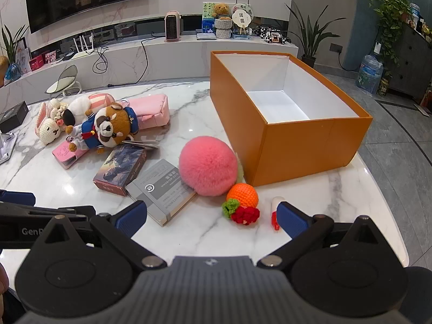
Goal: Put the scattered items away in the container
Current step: 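Move both tools toward the items on the table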
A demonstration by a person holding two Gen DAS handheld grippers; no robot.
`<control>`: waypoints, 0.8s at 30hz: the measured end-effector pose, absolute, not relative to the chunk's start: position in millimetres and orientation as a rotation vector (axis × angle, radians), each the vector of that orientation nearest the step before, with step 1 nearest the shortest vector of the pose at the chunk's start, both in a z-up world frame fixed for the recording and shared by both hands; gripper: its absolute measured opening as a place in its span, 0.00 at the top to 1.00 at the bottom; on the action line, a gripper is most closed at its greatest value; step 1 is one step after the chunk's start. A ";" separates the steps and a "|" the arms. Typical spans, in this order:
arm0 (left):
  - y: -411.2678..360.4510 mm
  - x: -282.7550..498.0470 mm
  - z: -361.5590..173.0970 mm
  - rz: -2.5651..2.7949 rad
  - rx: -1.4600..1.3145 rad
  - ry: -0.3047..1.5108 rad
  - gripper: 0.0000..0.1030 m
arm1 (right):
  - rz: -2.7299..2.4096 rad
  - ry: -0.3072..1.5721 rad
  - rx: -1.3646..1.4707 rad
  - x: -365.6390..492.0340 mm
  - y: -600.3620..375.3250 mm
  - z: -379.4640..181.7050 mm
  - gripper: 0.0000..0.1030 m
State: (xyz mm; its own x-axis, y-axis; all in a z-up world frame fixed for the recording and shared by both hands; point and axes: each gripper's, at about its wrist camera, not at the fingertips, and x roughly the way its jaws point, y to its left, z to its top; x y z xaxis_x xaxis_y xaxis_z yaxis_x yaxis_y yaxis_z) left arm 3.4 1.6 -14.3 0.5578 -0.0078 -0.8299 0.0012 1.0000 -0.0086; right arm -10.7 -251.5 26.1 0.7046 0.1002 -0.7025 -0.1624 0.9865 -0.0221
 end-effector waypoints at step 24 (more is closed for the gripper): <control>-0.6 8.8 -25.0 -0.010 -0.005 1.013 0.00 | 0.135 0.801 -0.077 -6.0 -255.6 16.9 0.00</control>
